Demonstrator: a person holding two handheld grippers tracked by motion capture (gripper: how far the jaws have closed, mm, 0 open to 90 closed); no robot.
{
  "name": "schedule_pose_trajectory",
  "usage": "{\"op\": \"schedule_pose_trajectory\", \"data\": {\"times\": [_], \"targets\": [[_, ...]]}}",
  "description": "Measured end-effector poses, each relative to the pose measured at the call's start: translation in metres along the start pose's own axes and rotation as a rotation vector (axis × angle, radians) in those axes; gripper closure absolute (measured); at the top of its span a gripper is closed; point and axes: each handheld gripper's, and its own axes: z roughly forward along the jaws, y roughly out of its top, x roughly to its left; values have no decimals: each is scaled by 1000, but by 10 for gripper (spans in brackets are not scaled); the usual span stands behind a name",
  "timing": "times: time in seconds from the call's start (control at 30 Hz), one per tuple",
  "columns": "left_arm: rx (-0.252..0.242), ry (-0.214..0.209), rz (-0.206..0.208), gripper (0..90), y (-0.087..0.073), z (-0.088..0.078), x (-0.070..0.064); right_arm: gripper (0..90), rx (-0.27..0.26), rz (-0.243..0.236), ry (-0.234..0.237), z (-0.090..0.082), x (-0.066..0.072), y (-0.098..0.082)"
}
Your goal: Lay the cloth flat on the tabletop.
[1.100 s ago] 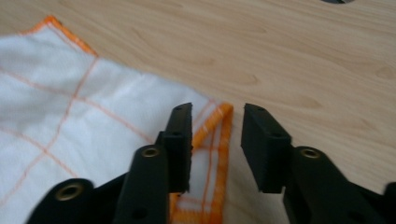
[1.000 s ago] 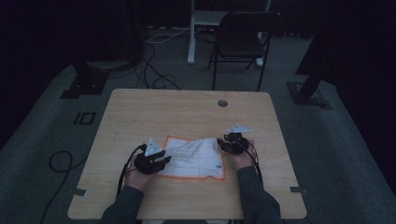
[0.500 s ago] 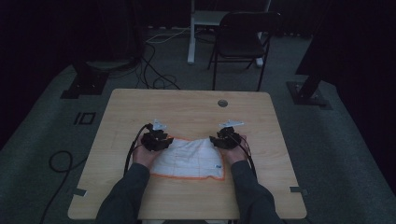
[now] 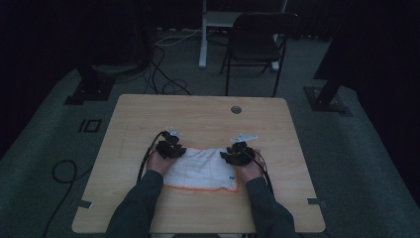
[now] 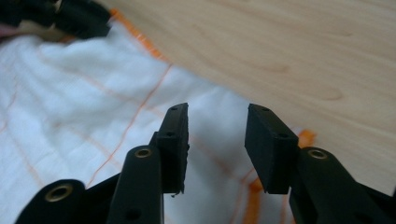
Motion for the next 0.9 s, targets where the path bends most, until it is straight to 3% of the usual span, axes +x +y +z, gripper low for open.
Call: {"op": "schedule_pose_trajectory", "data": {"times": [0.13,0.27,0.4,0.7,0.9], "targets": [[-2,1,-12,745,-1,-1,4,736,56,-48,-41,5,9,-7],[-12,16,-39,773,-5,-3,12,843,61,-60,-56,0,15,-11],[-23,39,-89,790,-11,-8,23,855,42,-71,-58,-10,19,-15],[-21,90,-149,814,-21,-17,37,863,43,-94,-40,-22,28,-28],[13,133,-183,811,-18,-19,37,863,50,-98,-23,-24,33,-36]]}}
